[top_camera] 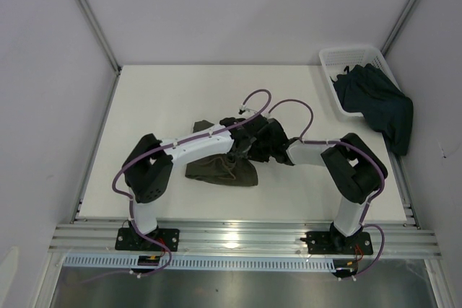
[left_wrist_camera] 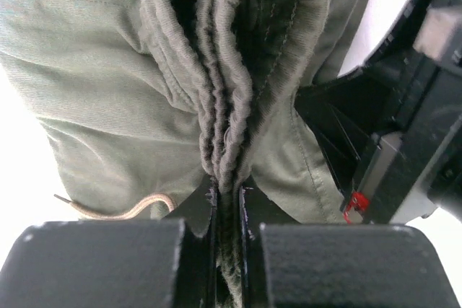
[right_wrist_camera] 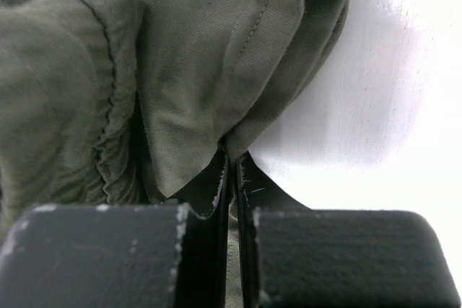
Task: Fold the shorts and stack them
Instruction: Fold the shorts
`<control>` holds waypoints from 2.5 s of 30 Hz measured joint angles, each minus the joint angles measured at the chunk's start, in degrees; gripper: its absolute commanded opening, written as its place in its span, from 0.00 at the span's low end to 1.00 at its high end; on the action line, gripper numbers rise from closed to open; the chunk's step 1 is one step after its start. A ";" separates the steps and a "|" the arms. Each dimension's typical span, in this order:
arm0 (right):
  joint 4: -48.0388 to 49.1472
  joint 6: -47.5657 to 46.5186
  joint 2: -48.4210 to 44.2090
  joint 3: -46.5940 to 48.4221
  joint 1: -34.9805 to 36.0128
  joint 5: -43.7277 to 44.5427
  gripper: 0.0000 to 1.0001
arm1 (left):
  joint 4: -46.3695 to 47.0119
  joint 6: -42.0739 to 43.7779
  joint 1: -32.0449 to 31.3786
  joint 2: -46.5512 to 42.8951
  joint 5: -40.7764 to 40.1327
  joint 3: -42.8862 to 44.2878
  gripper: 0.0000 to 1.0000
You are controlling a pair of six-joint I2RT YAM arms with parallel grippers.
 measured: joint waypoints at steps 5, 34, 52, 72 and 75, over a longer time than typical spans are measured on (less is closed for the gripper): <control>1.27 0.15 -1.01 -1.73 -0.70 -0.04 0.01 | 0.59 -0.37 1.36 -0.17 0.87 0.00 0.02; -11.69 -3.37 -13.35 -6.64 -8.11 4.11 0.49 | 13.25 -1.20 3.23 -12.68 13.05 -9.68 0.99; -12.52 -3.96 -23.80 -2.16 0.85 -2.86 0.23 | 20.65 3.45 26.16 -25.94 31.50 -21.33 0.99; 11.15 2.27 -3.08 -9.57 -0.70 -17.70 0.03 | 28.17 6.29 26.82 -14.99 38.14 -20.92 0.98; 12.00 2.45 -3.23 -10.05 -0.52 -16.90 0.04 | 29.90 6.32 26.82 -9.73 40.28 -19.78 0.98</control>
